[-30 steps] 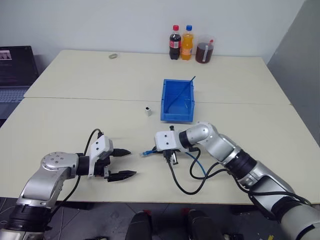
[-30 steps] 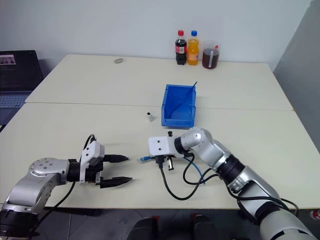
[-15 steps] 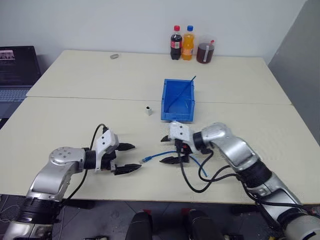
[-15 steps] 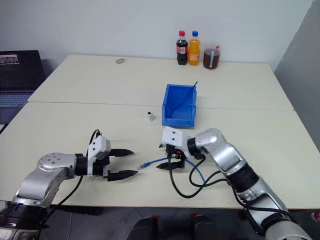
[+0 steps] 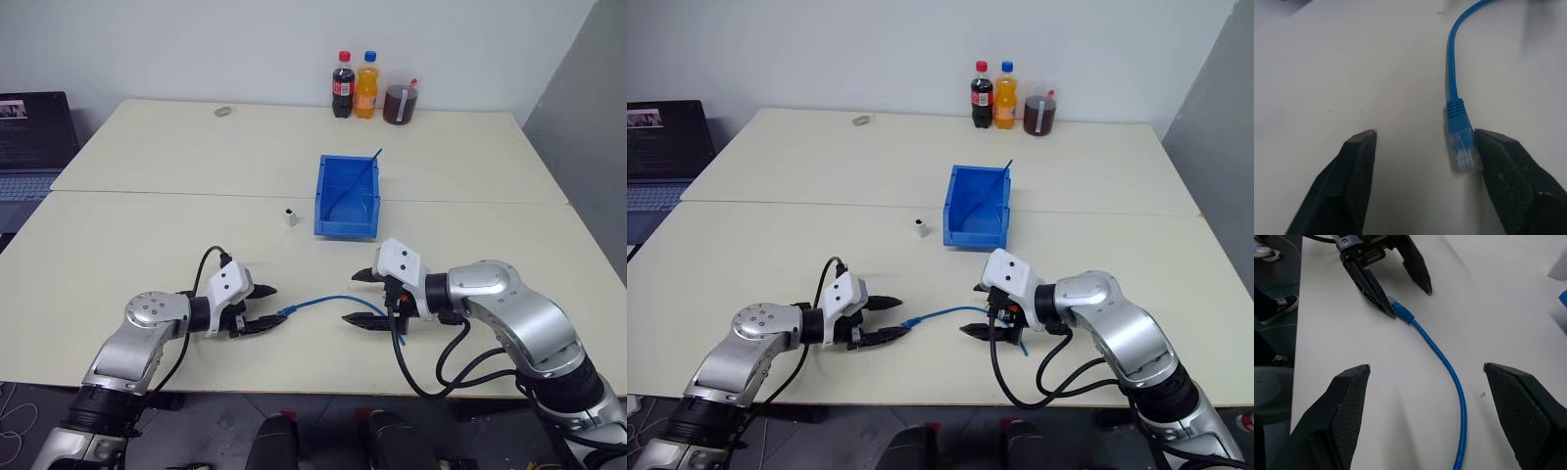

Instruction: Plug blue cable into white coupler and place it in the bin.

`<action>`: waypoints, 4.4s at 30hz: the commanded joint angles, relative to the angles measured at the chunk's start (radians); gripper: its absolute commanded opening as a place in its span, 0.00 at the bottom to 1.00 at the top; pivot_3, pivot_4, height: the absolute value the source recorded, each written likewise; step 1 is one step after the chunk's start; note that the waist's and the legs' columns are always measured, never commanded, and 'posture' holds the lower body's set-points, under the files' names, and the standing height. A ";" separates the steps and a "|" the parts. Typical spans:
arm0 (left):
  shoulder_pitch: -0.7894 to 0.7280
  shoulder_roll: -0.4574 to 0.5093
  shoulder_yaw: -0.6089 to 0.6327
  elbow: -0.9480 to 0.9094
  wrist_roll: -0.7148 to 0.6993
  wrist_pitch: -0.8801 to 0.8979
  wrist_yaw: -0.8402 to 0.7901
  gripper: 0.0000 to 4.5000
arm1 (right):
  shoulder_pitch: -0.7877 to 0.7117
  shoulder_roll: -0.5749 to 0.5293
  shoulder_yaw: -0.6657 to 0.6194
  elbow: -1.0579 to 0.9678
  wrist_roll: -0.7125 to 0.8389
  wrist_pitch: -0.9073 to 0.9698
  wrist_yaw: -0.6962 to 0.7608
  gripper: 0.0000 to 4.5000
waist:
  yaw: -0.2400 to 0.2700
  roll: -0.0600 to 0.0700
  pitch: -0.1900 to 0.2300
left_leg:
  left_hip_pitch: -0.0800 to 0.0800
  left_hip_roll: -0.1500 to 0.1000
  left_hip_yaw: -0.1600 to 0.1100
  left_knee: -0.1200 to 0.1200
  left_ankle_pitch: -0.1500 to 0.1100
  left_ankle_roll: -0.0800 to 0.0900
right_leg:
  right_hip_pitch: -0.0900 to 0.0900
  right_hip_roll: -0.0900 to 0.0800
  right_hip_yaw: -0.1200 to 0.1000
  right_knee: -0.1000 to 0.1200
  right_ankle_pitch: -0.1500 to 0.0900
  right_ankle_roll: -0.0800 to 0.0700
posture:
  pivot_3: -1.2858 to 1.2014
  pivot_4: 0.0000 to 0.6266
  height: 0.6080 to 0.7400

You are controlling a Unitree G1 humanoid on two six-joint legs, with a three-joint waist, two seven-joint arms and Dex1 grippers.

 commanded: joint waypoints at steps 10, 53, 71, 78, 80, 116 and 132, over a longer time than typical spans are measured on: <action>0.091 0.003 -0.058 -0.031 0.042 0.014 0.015 0.06 | -0.024 -0.045 -0.031 -0.047 0.046 -0.020 -0.073 0.88 | 0.001 0.000 -0.002 | 0.000 0.000 0.000 0.000 0.000 0.000 | 0.000 0.000 0.000 0.000 0.000 0.000 | 0.52 0.24 1.00; -0.044 -0.218 0.110 -0.345 -0.474 0.333 0.175 0.06 | 0.162 0.447 -0.345 0.023 0.639 0.107 -0.508 0.80 | -0.023 -0.003 -0.003 | -0.002 0.000 -0.003 0.001 0.000 0.000 | 0.000 0.002 -0.001 0.000 0.001 0.001 | 0.52 0.24 1.00; -0.036 -0.227 0.116 -0.347 -0.475 0.343 0.210 0.06 | 0.155 0.418 -0.313 0.057 0.671 0.086 -0.482 0.02 | -0.023 -0.003 -0.003 | -0.002 0.000 -0.002 0.001 0.000 0.000 | 0.000 0.002 0.000 0.000 0.001 0.002 | 0.52 0.24 1.00; -0.019 -0.191 0.089 -0.330 -0.437 0.321 0.157 0.21 | 0.147 0.407 -0.308 0.070 0.681 0.077 -0.478 0.01 | -0.023 -0.003 -0.003 | -0.002 0.000 -0.002 0.001 0.000 0.000 | 0.000 0.002 0.000 0.000 0.001 0.002 | 0.52 0.24 1.00; -0.013 -0.183 0.088 -0.327 -0.431 0.314 0.144 0.30 | 0.145 0.402 -0.306 0.074 0.683 0.071 -0.478 0.01 | -0.023 -0.003 -0.003 | -0.002 0.000 -0.002 0.000 0.000 0.000 | 0.000 0.002 0.000 0.000 0.001 0.002 | 0.52 0.24 1.00; -0.325 -0.104 0.100 0.353 -0.018 0.012 0.228 1.00 | 0.105 0.318 -0.280 0.075 0.623 -0.042 -0.490 0.01 | -0.014 -0.004 -0.003 | -0.003 0.000 -0.001 0.000 0.000 0.000 | -0.001 0.001 -0.001 -0.001 0.002 -0.002 | 0.52 0.24 1.00; -0.757 -0.246 0.024 1.030 0.176 -0.274 0.220 1.00 | 0.113 0.309 -0.262 0.026 0.620 -0.043 -0.515 0.01 | -0.013 -0.004 -0.003 | -0.004 0.000 -0.002 0.000 0.000 0.000 | -0.001 0.001 -0.003 -0.001 0.003 -0.003 | 0.52 0.24 1.00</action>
